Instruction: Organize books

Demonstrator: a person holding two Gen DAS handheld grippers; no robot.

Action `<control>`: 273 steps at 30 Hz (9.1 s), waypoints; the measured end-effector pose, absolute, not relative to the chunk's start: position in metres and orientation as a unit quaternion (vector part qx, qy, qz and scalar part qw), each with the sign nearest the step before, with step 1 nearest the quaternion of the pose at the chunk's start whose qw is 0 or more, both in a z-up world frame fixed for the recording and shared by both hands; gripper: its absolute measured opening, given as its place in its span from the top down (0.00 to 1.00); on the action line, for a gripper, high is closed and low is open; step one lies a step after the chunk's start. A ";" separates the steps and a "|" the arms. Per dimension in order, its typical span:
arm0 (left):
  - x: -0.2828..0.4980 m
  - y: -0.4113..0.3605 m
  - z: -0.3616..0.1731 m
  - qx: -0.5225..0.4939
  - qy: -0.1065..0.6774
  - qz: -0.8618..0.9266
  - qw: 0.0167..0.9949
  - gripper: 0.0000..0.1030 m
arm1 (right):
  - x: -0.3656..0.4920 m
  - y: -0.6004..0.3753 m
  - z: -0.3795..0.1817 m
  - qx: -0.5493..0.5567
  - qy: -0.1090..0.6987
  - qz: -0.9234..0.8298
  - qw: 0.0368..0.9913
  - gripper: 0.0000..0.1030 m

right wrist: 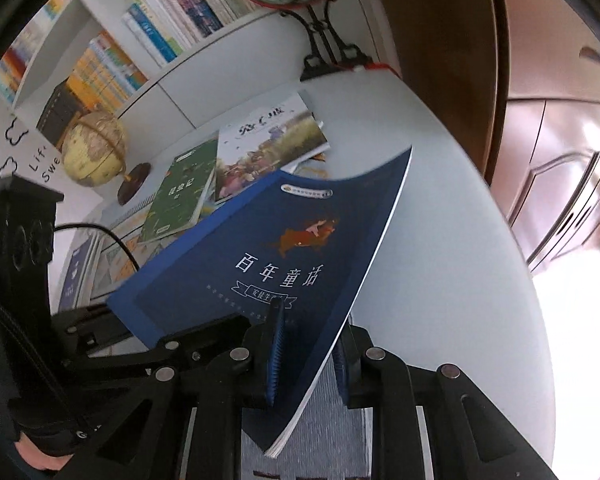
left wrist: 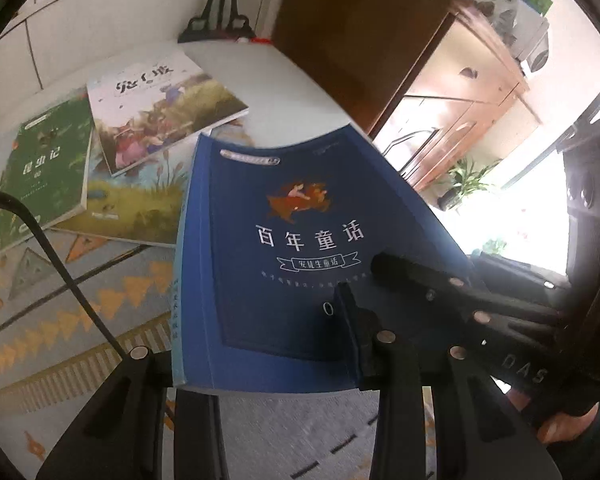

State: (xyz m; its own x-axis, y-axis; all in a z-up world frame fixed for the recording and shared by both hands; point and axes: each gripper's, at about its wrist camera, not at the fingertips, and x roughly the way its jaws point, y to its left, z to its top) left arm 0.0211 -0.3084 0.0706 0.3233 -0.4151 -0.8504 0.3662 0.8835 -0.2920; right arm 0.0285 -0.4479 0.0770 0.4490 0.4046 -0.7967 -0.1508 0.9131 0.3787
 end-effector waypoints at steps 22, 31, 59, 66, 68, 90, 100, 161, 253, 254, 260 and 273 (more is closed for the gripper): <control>-0.017 -0.218 0.133 -0.058 0.464 -0.157 0.870 0.68 | 0.011 -0.377 0.137 0.087 0.443 0.275 0.849 0.79; -0.046 -0.076 0.153 -0.107 0.432 -0.055 0.894 0.68 | 0.012 -0.224 0.157 0.046 0.429 0.378 0.819 0.78; -0.028 0.237 0.104 -0.161 0.411 -0.006 0.897 0.68 | 0.041 0.116 0.115 0.043 0.449 0.423 0.786 0.76; -0.032 0.245 0.074 -0.187 0.432 -0.012 0.882 0.68 | 0.042 0.126 0.087 0.041 0.478 0.415 0.773 0.76; -0.035 0.247 0.066 -0.199 0.439 -0.015 0.876 0.68 | 0.042 0.126 0.079 0.047 0.490 0.412 0.767 0.76; -0.116 0.274 0.056 -0.264 0.456 0.113 0.842 0.60 | 0.030 0.089 0.053 0.033 0.559 0.388 0.732 0.61; -0.148 0.181 0.082 -0.242 0.455 0.107 0.850 0.60 | -0.009 -0.013 0.056 0.028 0.568 0.383 0.728 0.55; 0.070 -0.039 0.087 -0.149 0.497 -0.135 0.844 0.29 | 0.106 -0.243 0.078 0.139 0.558 0.221 0.788 0.56; -0.055 -0.043 0.006 -0.153 0.556 -0.020 0.817 0.14 | 0.047 -0.169 0.015 -0.055 0.607 0.249 0.753 0.60; -0.055 -0.044 0.006 -0.150 0.555 -0.017 0.818 0.14 | 0.046 -0.169 0.015 -0.059 0.606 0.254 0.752 0.60; -0.054 -0.045 0.006 -0.149 0.555 -0.013 0.818 0.14 | 0.047 -0.175 0.017 -0.050 0.603 0.270 0.749 0.60; -0.069 -0.026 0.027 -0.268 0.502 -0.043 0.821 0.16 | 0.045 -0.187 0.016 -0.062 0.582 0.302 0.752 0.60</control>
State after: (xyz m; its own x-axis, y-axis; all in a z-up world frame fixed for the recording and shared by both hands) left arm -0.0692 -0.0264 0.0270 0.4916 -0.3394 -0.8019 -0.1984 0.8530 -0.4827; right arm 0.0446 -0.1871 0.0159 0.1393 0.3821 -0.9136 -0.5263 0.8101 0.2585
